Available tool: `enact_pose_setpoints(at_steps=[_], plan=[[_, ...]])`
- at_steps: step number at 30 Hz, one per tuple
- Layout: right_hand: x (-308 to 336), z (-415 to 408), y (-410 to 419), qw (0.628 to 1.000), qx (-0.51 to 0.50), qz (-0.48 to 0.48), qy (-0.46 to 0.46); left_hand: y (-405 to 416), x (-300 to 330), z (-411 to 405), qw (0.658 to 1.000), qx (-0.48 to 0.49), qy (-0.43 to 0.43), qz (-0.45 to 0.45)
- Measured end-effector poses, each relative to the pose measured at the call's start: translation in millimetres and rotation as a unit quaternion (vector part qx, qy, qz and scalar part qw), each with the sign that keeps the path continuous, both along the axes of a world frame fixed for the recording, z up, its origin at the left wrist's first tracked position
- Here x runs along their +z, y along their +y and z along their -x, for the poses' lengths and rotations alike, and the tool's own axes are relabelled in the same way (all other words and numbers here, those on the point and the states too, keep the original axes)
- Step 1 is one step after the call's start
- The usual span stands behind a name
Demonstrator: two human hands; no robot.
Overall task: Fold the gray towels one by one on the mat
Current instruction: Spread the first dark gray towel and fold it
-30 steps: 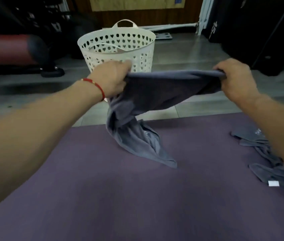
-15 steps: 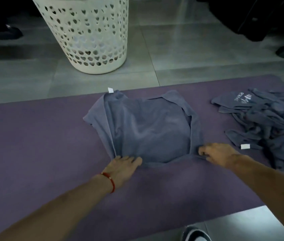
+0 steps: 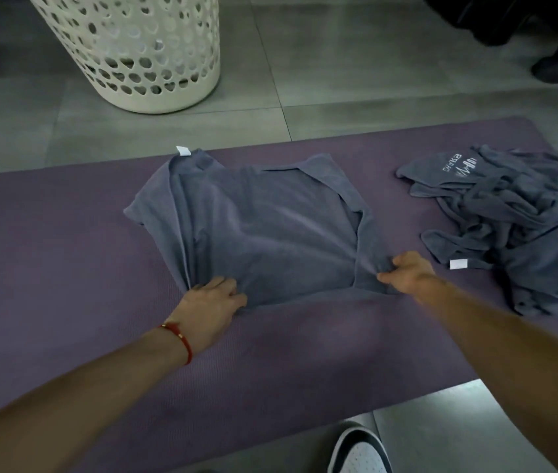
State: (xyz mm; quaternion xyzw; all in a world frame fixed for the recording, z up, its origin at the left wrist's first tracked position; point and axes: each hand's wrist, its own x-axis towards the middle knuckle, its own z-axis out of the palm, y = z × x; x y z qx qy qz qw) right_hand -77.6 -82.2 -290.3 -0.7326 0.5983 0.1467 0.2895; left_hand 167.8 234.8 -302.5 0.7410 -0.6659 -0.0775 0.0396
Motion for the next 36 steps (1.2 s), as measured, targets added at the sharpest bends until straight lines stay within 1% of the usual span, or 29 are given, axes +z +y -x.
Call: enact_pose_setpoints(at_steps=[2, 3, 4, 6, 8, 9, 12, 14, 16, 20, 22, 25, 27, 29, 31, 33, 34, 35, 36], plan=[[2.8, 25.7, -8.9, 0.998, 0.019, -0.017, 0.051, -0.9, 0.0, 11.2, 1.000, -0.004, 0.001, 0.014], [4.8, 37.8, -10.7, 0.996, 0.030, -0.026, 0.078, -1.2, -0.2, 18.9, 1.000, -0.015, 0.013, 0.009], [6.7, 49.0, -12.3, 0.993, 0.047, -0.032, 0.101, -1.5, -0.4, 27.8, 0.999, -0.040, 0.026, -0.014], [8.5, 64.4, -13.7, 0.989, 0.074, -0.050, 0.119, -4.1, 3.4, 46.0, 0.988, -0.107, 0.045, -0.105], [10.3, 66.7, -14.1, 0.989, 0.083, -0.067, 0.104, -14.0, 11.9, 53.0, 0.968, -0.117, 0.064, -0.211], [11.5, 64.0, -15.2, 0.991, 0.075, -0.077, 0.080, -23.1, 19.5, 52.0, 0.970, -0.118, 0.062, -0.204], [11.2, 44.8, -21.2, 0.997, 0.015, -0.075, -0.004, -70.7, 38.7, 33.9, 0.989, -0.106, 0.009, -0.101], [7.4, 33.4, -22.0, 1.000, 0.020, -0.012, 0.004, -117.6, 47.8, 17.6, 0.991, -0.086, 0.008, -0.101], [1.1, 29.8, -12.6, 0.999, -0.004, 0.033, 0.010, -172.1, 50.1, 7.7, 0.993, -0.042, 0.034, -0.102], [-2.2, 48.9, 21.1, 0.997, -0.059, 0.052, 0.014, -276.1, 33.8, 2.1, 0.990, 0.068, 0.090, -0.084], [1.3, 67.2, 37.5, 0.996, -0.066, 0.055, 0.032, -314.8, 19.9, 1.0, 0.988, 0.093, 0.085, -0.094], [-3.3, 90.4, 56.6, 0.993, -0.066, 0.088, 0.042, -355.8, -1.4, -1.6, 0.982, 0.142, 0.068, -0.104], [-9.9, 99.3, 65.4, 0.990, -0.097, 0.104, 0.011, -374.9, -12.3, -2.7, 0.977, 0.175, 0.062, -0.106], [-15.3, 102.2, 70.9, 0.982, -0.156, 0.103, -0.026, -391.1, -15.3, -5.5, 0.971, 0.209, 0.064, -0.101], [-23.6, 106.5, 73.6, 0.976, -0.192, 0.088, -0.056, -402.9, -16.9, -9.2, 0.962, 0.237, 0.075, -0.111], [-29.1, 110.2, 76.2, 0.968, -0.219, 0.057, -0.108, -412.4, -14.0, -11.5, 0.960, 0.232, 0.087, -0.129], [-30.2, 111.3, 77.5, 0.955, -0.246, 0.040, -0.160, -417.2, -10.7, -13.3, 0.962, 0.218, 0.108, -0.127], [-28.3, 112.9, 78.9, 0.930, -0.286, 0.026, -0.229, -421.7, -6.2, -15.9, 0.962, 0.203, 0.140, -0.118], [-24.5, 115.6, 80.2, 0.895, -0.332, 0.018, -0.298, -426.9, -2.2, -21.2, 0.959, 0.197, 0.182, -0.095]])
